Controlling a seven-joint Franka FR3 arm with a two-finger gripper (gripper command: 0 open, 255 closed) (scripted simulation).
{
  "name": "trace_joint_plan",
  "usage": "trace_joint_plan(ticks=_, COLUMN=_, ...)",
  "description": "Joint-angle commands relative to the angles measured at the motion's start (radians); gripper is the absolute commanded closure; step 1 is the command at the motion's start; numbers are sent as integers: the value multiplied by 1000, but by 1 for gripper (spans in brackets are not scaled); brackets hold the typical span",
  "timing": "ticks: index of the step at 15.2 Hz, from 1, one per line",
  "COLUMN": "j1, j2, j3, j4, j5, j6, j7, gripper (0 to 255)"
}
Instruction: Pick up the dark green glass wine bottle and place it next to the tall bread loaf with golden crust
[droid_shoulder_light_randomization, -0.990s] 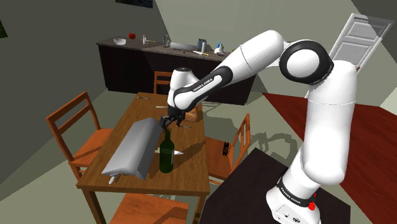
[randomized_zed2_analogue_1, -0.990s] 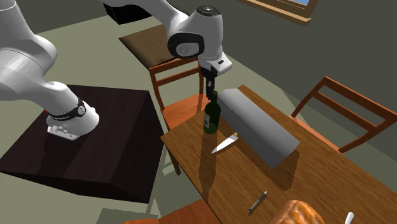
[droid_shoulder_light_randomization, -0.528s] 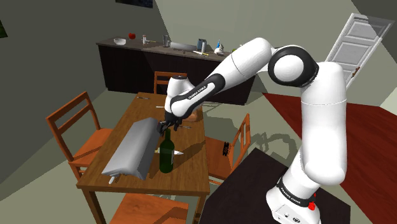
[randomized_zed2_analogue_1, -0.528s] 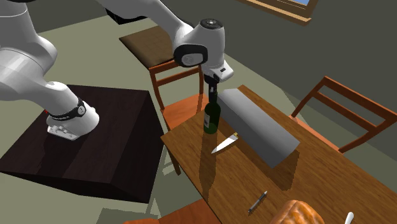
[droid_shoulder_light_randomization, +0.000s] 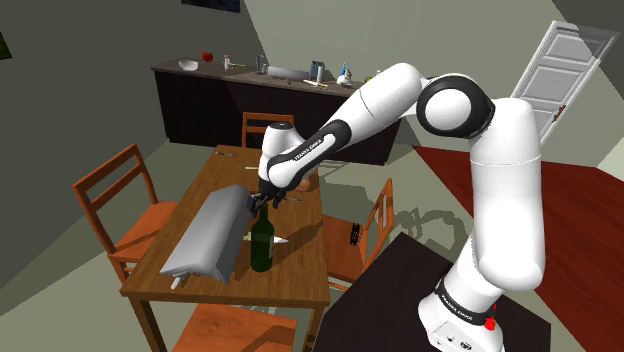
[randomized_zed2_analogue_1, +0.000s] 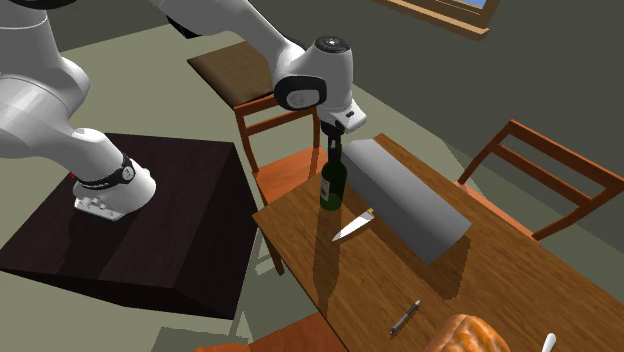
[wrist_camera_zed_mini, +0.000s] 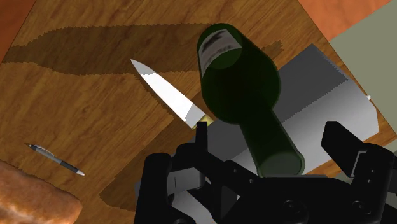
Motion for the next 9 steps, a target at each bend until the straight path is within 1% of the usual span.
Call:
trace_joint_plan(ticks=1, j1=0, j2=0, j3=0, j4=0, j5=0, j6=0, j7=0, gripper=0)
trace_joint_plan(ticks=2, j1=0, j2=0, j3=0, j4=0, j5=0, j6=0, j7=0, gripper=255)
trace_joint_plan(ticks=9, j1=0, j2=0, j3=0, j4=0, j5=0, j6=0, j7=0, gripper=255)
